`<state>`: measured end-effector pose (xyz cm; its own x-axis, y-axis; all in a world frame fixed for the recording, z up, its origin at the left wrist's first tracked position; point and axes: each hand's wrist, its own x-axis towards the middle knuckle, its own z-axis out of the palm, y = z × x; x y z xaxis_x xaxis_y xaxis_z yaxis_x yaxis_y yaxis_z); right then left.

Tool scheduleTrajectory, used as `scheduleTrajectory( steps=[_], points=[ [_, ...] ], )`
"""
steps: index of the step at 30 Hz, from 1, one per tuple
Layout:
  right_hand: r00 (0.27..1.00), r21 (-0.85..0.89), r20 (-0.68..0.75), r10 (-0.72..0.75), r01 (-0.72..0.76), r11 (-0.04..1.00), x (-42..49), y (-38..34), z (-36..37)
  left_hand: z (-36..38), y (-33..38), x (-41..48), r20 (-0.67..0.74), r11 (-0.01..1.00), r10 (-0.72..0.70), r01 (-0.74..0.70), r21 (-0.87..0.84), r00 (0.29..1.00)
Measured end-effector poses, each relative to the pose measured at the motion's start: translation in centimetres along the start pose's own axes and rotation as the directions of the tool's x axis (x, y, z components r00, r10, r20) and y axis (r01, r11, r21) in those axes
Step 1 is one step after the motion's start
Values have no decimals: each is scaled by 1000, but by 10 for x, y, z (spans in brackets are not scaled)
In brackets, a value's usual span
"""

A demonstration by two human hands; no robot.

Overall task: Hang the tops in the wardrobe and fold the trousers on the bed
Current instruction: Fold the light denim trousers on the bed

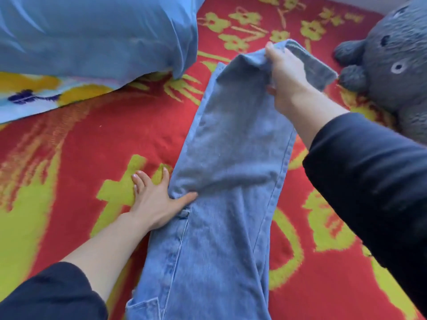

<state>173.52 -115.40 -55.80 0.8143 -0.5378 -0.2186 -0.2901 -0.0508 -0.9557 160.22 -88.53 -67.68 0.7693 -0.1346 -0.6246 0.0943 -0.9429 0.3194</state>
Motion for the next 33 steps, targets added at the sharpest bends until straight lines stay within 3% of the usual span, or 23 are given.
scheduleTrajectory(
  steps=[2, 4, 8, 11, 13, 14, 16, 17, 18, 20, 22, 23, 25, 29, 33],
  points=[
    [985, -158, 172, 18, 10, 987, 21, 8, 16, -2, 1, 3, 30, 1000, -11, 10, 28, 999],
    [975, -408, 176, 132, -49, 911, 28, 38, 22, -3, 4, 6, 47, 997, -19, 15, 75, 999],
    [962, -829, 86, 258, -74, 555, 11, 105, 10, -5, 6, 8, 70, 992, -18, 9, 122, 997],
    [983, -890, 177, 40, 142, 433, -36, 129, 3, -8, 5, 9, 81, 991, -16, 5, 136, 997],
    [977, -856, 186, -106, 214, 471, -70, 142, 0, -9, 5, 10, 87, 990, -9, -3, 140, 996],
    [984, -841, 115, -136, 169, 513, -85, 150, -4, -10, 5, 10, 85, 990, -7, -5, 140, 996],
    [979, -794, -185, -84, -99, 600, -103, 162, -24, -9, 4, 11, 79, 989, -6, -6, 147, 997],
    [952, -771, -306, -29, -230, 593, -105, 162, -34, -9, 4, 11, 73, 988, -4, -7, 153, 997],
    [942, -791, -335, 5, -284, 542, -103, 161, -45, -8, 3, 11, 68, 987, -3, -8, 158, 998],
    [984, -899, -172, -45, -138, 416, -89, 155, -60, -7, 2, 12, 52, 985, 8, -17, 173, 999],
    [990, -930, -59, -127, -8, 367, -72, 148, -69, -5, 1, 12, 39, 984, 16, -23, 174, 999],
    [987, -920, -65, -149, -2, 392, -68, 147, -72, -3, 0, 12, 32, 984, 18, -24, 175, 999],
    [989, -837, -124, -80, -61, 544, -63, 152, -71, -3, -1, 13, 22, 984, 22, -26, 174, 1000],
    [988, -560, -141, 59, -129, 819, -117, 171, -68, -6, -6, 10, 34, 988, 44, -48, 144, 998],
    [979, -522, -61, 196, -199, 829, -243, 196, -85, -16, -25, -12, 59, 991, 127, -129, 30, 990]
  ],
)
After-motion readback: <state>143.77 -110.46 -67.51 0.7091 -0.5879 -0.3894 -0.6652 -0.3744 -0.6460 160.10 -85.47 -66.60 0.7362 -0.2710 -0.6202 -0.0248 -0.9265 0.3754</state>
